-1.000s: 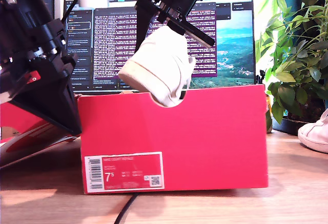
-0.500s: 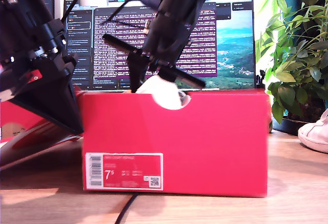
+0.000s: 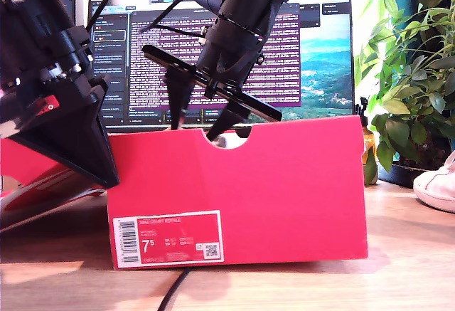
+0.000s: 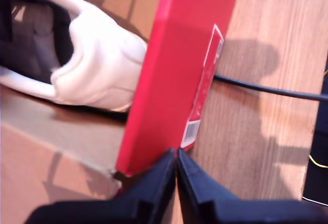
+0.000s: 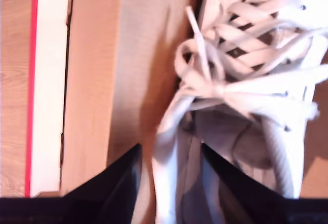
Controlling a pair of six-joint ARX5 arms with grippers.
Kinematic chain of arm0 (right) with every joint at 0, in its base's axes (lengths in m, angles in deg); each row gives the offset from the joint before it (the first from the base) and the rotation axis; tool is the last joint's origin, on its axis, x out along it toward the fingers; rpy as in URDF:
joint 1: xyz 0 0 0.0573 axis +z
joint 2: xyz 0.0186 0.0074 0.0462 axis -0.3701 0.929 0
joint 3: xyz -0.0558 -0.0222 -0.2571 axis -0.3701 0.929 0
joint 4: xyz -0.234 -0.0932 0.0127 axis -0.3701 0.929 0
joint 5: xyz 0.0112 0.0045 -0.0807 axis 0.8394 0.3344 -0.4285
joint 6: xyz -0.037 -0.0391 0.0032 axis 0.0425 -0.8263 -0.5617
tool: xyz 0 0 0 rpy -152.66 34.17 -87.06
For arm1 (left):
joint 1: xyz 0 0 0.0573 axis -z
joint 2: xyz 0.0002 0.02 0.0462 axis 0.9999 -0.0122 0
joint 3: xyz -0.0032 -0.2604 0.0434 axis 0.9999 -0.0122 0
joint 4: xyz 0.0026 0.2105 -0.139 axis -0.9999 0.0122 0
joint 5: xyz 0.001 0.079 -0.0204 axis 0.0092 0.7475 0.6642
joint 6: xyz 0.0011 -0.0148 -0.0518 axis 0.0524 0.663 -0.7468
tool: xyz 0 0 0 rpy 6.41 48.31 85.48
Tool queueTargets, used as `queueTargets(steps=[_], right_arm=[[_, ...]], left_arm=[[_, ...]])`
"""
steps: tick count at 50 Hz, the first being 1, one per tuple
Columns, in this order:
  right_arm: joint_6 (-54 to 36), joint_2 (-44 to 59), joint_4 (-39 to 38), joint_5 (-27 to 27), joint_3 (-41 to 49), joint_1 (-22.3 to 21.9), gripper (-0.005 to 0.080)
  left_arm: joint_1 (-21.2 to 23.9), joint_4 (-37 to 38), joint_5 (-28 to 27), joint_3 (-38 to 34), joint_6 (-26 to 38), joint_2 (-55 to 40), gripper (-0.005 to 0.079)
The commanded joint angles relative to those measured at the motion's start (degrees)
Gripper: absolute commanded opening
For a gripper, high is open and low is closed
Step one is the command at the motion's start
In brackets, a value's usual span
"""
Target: Pack the white shoes by picking the first shoe and placing it inside the red shoebox, left side, then picking and rotating the second shoe and placing it in the shoebox
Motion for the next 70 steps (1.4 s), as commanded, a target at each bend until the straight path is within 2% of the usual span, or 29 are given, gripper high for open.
queueTargets(steps=[1, 7, 14, 28, 31, 39, 46, 55, 60, 64, 70], right_arm=[[-2.16, -0.94, 1.05, -0.15, -3.76, 0.46, 0.0328], [-6.32, -1.07, 7.98, -1.31, -10.38, 0.07, 0.0333], [-9.92, -1.07, 16.7, -3.45, -17.7, -0.85, 0.0382], [-12.26, -1.07, 32.33, -3.67, -24.87, -7.91, 0.038], [-10.64, -1.07, 35.12, -5.18, -24.87, -9.53, 0.038], [0.63, -1.07, 42.95, -15.89, -24.85, -12.68, 0.0362], [1.66, -2.82, 43.41, -17.35, -24.7, -13.44, 0.0353], [5.18, -7.28, 43.56, -23.41, -19.74, -14.25, 0.0352], [10.73, -11.47, 43.56, -23.63, -11.56, -16.41, 0.0347], [14.93, -14.78, 43.56, -23.69, -5.35, -17.92, 0.0299], [21.9, -19.12, 43.56, -23.69, 0.61, -19.08, 0.028]], left_arm=[[-0.17, -0.39, -0.22, 0.26, 0.07, -0.15, -0.0019], [-0.17, -0.37, -0.24, 0.26, 0.04, -0.15, -0.0019], [-0.17, -0.39, -0.24, 0.26, 0.02, -0.15, -0.0019], [-0.17, -0.39, -0.24, 0.26, 0.02, -0.15, -0.0019], [-0.17, -0.39, -0.24, 0.26, 0.02, -0.15, -0.0019], [-0.17, -0.39, -0.24, 0.26, 0.02, -0.15, -0.0019], [-0.17, -0.39, -0.24, 0.26, 0.02, -0.15, -0.0019], [-0.17, -0.39, -0.22, 0.26, 0.02, -0.15, -0.0019], [-0.22, -0.39, -0.24, 0.26, 0.02, -0.15, -0.0019], [-0.22, -0.39, -0.24, 0.26, 0.02, -0.15, -0.0019], [-0.22, -0.39, -0.24, 0.26, 0.02, -0.15, -0.0019]])
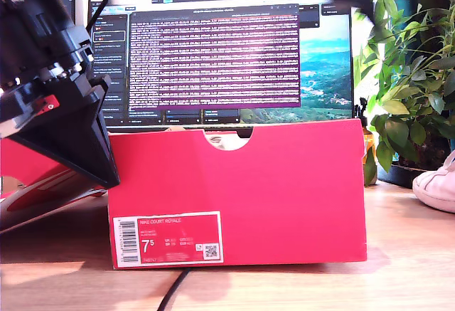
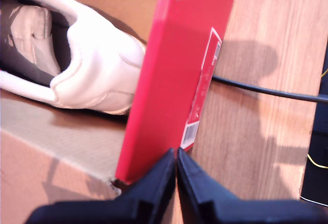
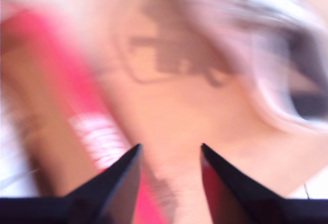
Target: Pack the white shoes by picking the first shoe and placing it inside the red shoebox, left side, then picking and rotating the second shoe and placing it in the shoebox
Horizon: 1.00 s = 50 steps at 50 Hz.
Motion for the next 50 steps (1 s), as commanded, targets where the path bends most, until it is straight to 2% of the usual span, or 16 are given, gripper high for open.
queueTargets(steps=[1, 9, 17, 29, 36, 39, 50], right_arm=[[3.21, -1.09, -0.39, -0.13, 2.93, 0.35, 0.0281], [10.01, -6.19, -0.39, -0.17, 8.7, -1.4, 0.0321], [13.11, -11.19, -0.39, -1.07, 14.08, -3.32, 0.0428], [18.19, -19.08, -0.39, -2.91, 21.64, -7.06, 0.053], [20.02, -21.31, -0.39, -2.16, 24.57, -10.71, 0.0693], [19.96, -21.27, -0.39, -1.86, 24.83, -12.48, 0.0737], [19.96, -19.91, -0.46, -1.6, 25.2, -16.68, 0.075]], left_arm=[[-0.11, -0.39, -0.11, 0.26, 0.02, -0.15, -0.0019], [-0.11, -0.37, -0.11, 0.26, 0.02, -0.15, -0.0019], [-0.11, -0.39, -0.11, 0.26, 0.02, -0.15, -0.0019], [-0.11, -0.39, -0.11, 0.26, 0.02, -0.15, -0.0019], [-0.11, -0.39, -0.11, 0.26, 0.02, -0.15, -0.0019], [-0.11, -0.39, -0.11, 0.26, 0.02, -0.15, -0.0019], [-0.11, -0.39, -0.11, 0.26, 0.02, -0.15, -0.0019]])
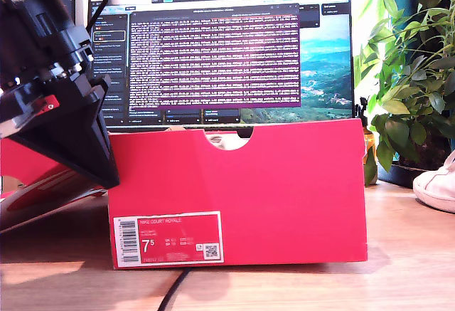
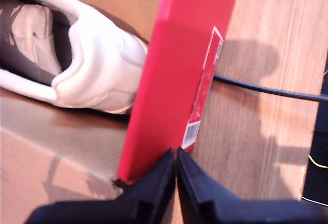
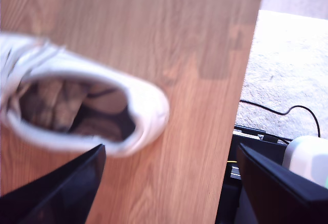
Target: Pack the white shoes by picking the first shoe and placing it inside the red shoebox, left side, then picking and rotating the second shoe and placing it in the shoebox
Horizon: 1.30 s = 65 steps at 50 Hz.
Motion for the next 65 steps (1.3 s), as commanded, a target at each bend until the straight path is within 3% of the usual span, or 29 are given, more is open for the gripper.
queueTargets(steps=[1, 25, 44, 53, 55, 62, 65], right_arm=[[0.2, 1.42, -0.11, 0.11, 1.4, -0.72, 0.075], [0.11, 8.72, -9.31, 3.54, 5.79, -2.34, 0.075], [6.58, 9.64, -19.47, 7.76, 16.59, -4.42, 0.0733], [14.16, 9.64, -24.24, 10.25, 21.84, -4.66, 0.0575], [16.11, 9.64, -25.33, 10.97, 22.86, -4.66, 0.0503], [20.17, 9.64, -27.32, 12.44, 24.74, -4.66, 0.0135], [20.63, 9.64, -27.52, 12.48, 24.74, -4.74, 0.0091]], left_arm=[[-0.11, -0.39, -0.09, 0.26, 0.02, -0.15, -0.0019], [-0.11, -0.39, -0.09, 0.26, 0.02, -0.15, -0.0019], [-0.11, -0.39, -0.09, 0.26, 0.02, -0.15, -0.0019], [-0.11, -0.39, -0.09, 0.26, 0.02, -0.15, -0.0019], [-0.11, -0.39, -0.09, 0.26, 0.02, -0.15, -0.0019], [-0.11, -0.39, -0.09, 0.26, 0.02, -0.15, -0.0019], [-0.11, -0.39, -0.09, 0.26, 0.02, -0.15, -0.0019]])
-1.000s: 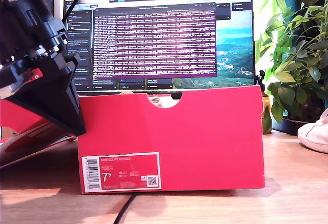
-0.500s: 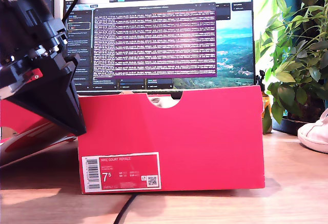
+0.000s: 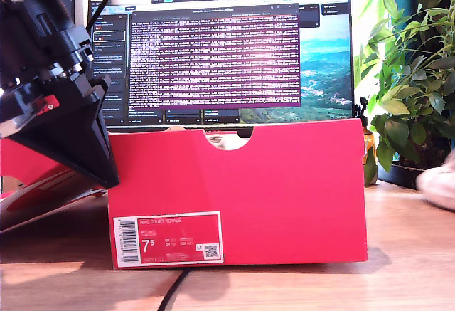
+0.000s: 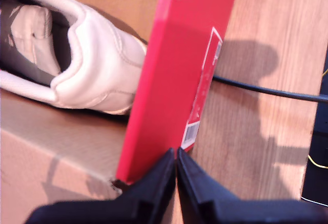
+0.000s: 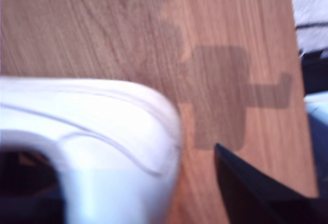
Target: Pack the white shoes by picking the first shoe and placing it inside the red shoebox, left side, then picking and rotating the second shoe and placing it in the shoebox
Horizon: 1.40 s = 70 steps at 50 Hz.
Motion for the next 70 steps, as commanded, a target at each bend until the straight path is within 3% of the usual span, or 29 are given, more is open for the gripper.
queueTargets(steps=[1, 8, 16, 34, 43, 47, 49, 51, 62, 70], right_arm=[[0.61, 0.57, 1.6, 0.7, 3.23, 0.28, 0.0083], [-1.95, 0.5, 1.86, 0.81, 2.54, 0.15, -0.0019], [-10.27, 0.42, 4.31, 0.55, -1.03, 0.11, -0.0011], [-44.98, 0.42, 15.91, -9.18, -15.65, 0.11, -0.0011], [-66.53, 0.42, 19.58, -10.47, -22.69, 0.11, -0.0011], [-76.32, 0.42, 21.64, -10.43, -24.61, 0.11, -0.0011], [-77.11, 0.42, 22.97, -10.43, -25.57, 0.11, -0.0011], [-85.24, 0.42, 24.13, -10.38, -26.47, 0.11, -0.0011], [-101.48, 0.42, 22.95, -9.9, -31.12, 0.2, -0.0011], [-112.13, 0.42, 18.58, -3.82, -35.08, 1.73, -0.0011]], left_arm=[[-0.11, -0.42, -0.09, 0.26, 0.02, -0.15, -0.0019], [-0.11, -0.42, -0.09, 0.26, 0.02, -0.15, -0.0019], [-0.11, -0.42, -0.09, 0.26, 0.02, -0.15, -0.0019], [-0.11, -0.42, -0.09, 0.26, 0.02, -0.15, -0.0019], [-0.11, -0.42, -0.09, 0.26, 0.02, -0.15, -0.0019], [-0.11, -0.39, -0.09, 0.26, 0.02, -0.15, -0.0019], [-0.11, -0.42, -0.09, 0.26, 0.02, -0.15, -0.0019], [-0.11, -0.42, -0.09, 0.26, 0.02, -0.15, -0.0019], [-0.11, -0.39, -0.11, 0.26, 0.02, -0.15, -0.0019], [-0.11, -0.39, -0.09, 0.26, 0.02, -0.15, -0.0019]])
